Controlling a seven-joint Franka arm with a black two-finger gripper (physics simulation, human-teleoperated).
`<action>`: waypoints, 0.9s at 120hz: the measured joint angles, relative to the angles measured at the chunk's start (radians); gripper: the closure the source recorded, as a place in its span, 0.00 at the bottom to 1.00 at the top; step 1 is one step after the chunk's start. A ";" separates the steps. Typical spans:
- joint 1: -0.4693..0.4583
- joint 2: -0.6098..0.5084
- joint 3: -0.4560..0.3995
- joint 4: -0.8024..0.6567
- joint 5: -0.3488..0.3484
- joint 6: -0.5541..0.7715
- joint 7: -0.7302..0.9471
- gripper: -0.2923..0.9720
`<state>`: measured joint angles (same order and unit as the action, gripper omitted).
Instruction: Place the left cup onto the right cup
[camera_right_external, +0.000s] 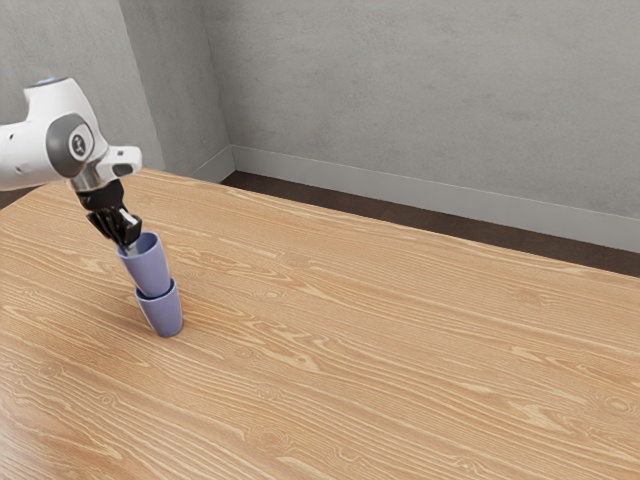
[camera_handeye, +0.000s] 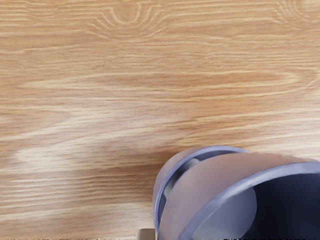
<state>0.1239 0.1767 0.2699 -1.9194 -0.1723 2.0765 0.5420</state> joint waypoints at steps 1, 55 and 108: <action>0.000 0.000 0.000 0.000 0.000 0.000 0.000 0.85; -0.008 0.006 -0.004 0.001 -0.007 -0.002 0.006 0.43; -0.008 -0.052 -0.003 0.001 -0.007 -0.031 0.012 0.26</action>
<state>0.1162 0.1248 0.2669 -1.9179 -0.1797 2.0455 0.5535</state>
